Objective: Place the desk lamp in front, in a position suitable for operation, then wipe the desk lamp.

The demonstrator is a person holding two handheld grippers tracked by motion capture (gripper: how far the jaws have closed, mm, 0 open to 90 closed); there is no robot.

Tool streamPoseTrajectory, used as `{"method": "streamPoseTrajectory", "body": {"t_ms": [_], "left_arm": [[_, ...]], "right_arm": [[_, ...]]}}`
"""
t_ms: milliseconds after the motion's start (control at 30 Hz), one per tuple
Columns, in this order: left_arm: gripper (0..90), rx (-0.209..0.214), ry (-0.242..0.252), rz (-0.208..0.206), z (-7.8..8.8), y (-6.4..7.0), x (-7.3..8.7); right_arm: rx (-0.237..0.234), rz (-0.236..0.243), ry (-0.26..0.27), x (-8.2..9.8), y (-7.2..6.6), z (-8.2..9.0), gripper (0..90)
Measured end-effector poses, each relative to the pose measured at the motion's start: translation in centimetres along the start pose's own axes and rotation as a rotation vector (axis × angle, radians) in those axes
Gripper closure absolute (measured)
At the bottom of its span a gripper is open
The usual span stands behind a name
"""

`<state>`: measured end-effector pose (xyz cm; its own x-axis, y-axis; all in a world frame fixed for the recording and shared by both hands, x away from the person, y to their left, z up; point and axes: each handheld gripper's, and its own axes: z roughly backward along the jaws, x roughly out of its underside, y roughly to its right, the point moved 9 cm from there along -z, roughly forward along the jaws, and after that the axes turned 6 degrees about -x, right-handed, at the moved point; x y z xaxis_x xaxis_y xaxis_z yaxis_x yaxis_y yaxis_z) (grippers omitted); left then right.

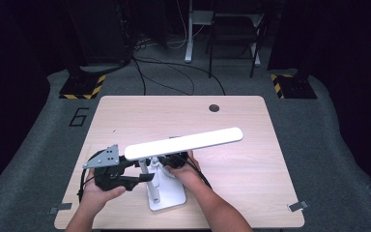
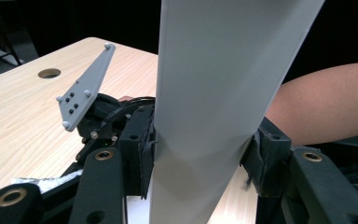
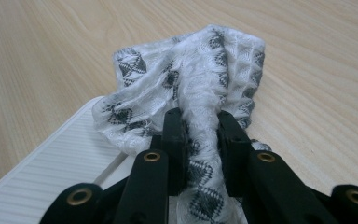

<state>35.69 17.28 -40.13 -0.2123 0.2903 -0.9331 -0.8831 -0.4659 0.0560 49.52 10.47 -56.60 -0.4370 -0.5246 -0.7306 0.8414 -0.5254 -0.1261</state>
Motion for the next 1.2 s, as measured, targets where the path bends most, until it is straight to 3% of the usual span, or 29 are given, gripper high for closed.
{"method": "streamPoseTrajectory", "body": {"t_ms": [233, 533, 567, 600, 833, 1000, 1100, 1200], "left_arm": [[51.7, -0.017, -0.001, -0.040, -0.1, 0.0, 0.2], [52.0, -0.036, -0.009, -0.041, -0.1, 0.1, 0.3], [52.0, -0.040, -0.008, -0.043, -0.1, 0.1, 0.3], [52.0, -0.042, -0.006, -0.049, -0.2, 0.1, 0.3], [52.1, -0.036, -0.006, -0.053, -0.2, 0.1, 0.3], [52.1, -0.034, -0.004, -0.056, -0.2, 0.1, 0.4], [52.5, -0.061, -0.012, -0.053, -0.2, 0.1, 0.3], [52.6, -0.068, -0.003, -0.044, -0.2, 0.0, 0.3]], "right_arm": [[-0.020, -0.019, 0.003, -0.5, 0.0, -0.7, 75.9], [-0.027, 0.026, -0.021, -1.7, -1.4, -2.5, 75.8], [-0.025, 0.025, -0.001, -1.8, -1.4, -2.8, 75.8], [-0.029, 0.007, -0.011, -1.8, -1.4, -2.9, 75.8], [-0.045, 0.006, -0.044, -1.8, -1.2, -3.8, 75.7], [-0.039, 0.046, -0.083, -2.0, -1.3, -4.4, 75.8], [-0.039, 0.092, -0.090, -2.0, -1.3, -4.4, 76.1], [-0.042, 0.085, -0.105, -1.8, -1.2, -4.1, 76.3]]}}
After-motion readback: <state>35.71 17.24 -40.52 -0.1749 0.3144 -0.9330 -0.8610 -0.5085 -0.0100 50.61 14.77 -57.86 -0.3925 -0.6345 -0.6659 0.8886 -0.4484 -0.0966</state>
